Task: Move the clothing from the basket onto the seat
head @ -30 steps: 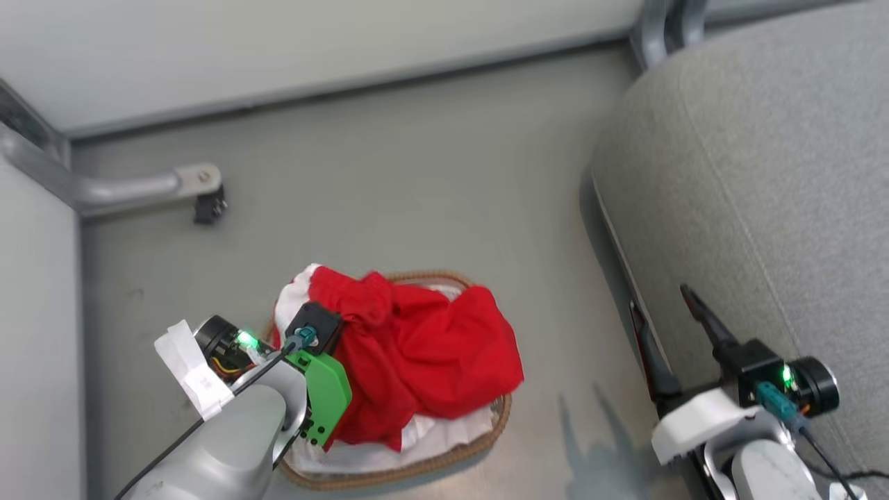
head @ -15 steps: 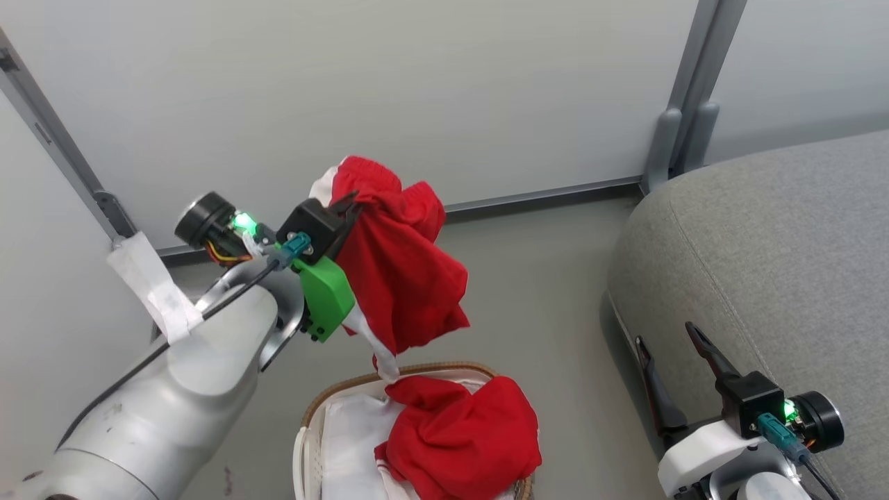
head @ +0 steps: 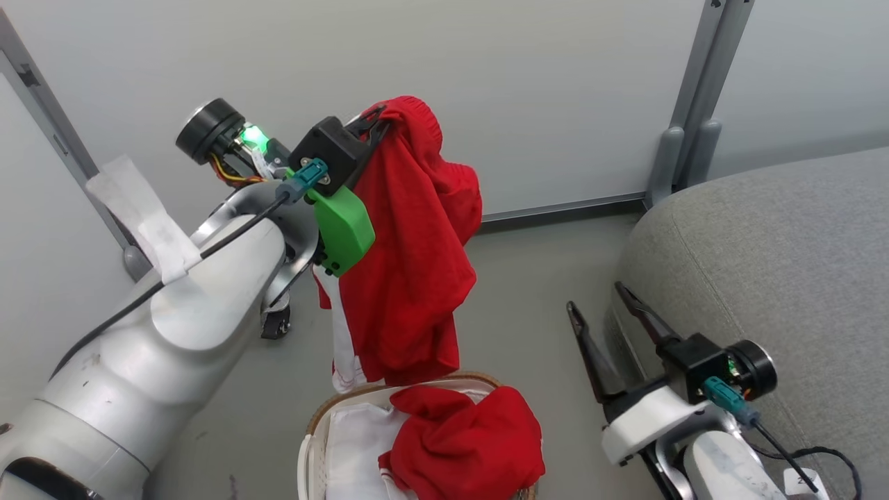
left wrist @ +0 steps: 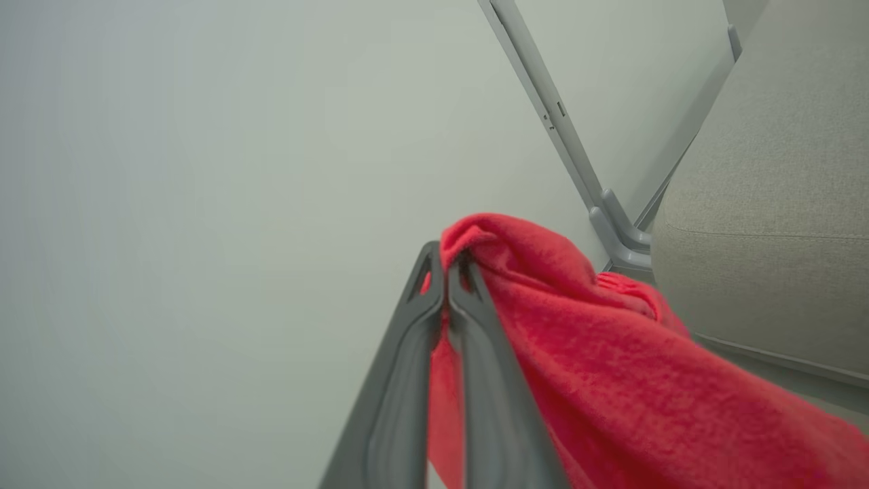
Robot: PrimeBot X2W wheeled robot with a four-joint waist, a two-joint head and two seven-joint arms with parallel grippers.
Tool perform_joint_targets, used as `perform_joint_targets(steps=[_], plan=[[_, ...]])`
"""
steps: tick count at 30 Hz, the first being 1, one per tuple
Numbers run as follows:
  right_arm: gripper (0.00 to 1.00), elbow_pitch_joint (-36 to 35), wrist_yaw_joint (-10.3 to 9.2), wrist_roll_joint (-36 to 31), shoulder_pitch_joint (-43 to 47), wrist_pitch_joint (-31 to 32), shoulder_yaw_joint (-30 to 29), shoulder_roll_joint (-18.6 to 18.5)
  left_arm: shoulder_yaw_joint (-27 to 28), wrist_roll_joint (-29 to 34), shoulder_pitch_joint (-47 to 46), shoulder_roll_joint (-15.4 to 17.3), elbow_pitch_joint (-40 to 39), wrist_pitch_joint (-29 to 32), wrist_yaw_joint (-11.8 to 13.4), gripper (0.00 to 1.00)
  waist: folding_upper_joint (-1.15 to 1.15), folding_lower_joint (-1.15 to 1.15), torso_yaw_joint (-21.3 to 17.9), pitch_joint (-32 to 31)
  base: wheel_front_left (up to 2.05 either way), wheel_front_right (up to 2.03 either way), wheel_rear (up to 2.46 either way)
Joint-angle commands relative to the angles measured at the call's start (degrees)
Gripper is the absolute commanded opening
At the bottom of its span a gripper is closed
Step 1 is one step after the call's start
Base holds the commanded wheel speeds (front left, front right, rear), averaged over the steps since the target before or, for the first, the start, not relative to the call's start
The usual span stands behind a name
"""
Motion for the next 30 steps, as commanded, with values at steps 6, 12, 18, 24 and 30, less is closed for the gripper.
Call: perform_joint_targets(steps=[6, 12, 18, 24, 30], plan=[[1.00, 1.12, -0.04, 8.28, -3.38, -0.27, 8.33, -0.22, -0.10, -0.17, -2.90, -0.20, -2.70, 1.47, 0.45, 0.00, 0.00, 0.00, 1.01, -0.14, 0.00, 0.00, 0.00], [1.00, 4.57, -0.04, 11.92, -7.92, -0.27, 12.48, -0.24, -0.49, -0.12, -4.50, -1.18, -4.40, 2.08, 0.49, 0.00, 0.00, 0.00, 1.98, 0.08, 0.00, 0.00, 0.00], [1.00, 8.51, -0.04, 15.16, -13.18, -0.28, 14.76, -0.20, -1.27, -0.09, -5.51, -2.86, -5.65, 2.36, 0.40, 0.00, 0.00, 0.00, 3.06, 0.56, 0.00, 0.00, 0.00], [1.00, 9.62, -0.04, 18.72, -16.13, -0.27, 17.93, -0.21, -2.36, -0.42, -5.06, -4.18, -7.37, 1.96, 0.28, 0.00, 0.00, 0.00, 4.02, 0.69, 0.00, 0.00, 0.00], [1.00, 10.64, -0.04, 19.57, -17.18, -0.27, 18.20, -0.21, -2.75, -1.37, -3.08, -4.34, -10.25, 2.17, 0.66, 0.00, 0.00, 0.00, 4.76, 0.52, 0.00, 0.00, 0.00]])
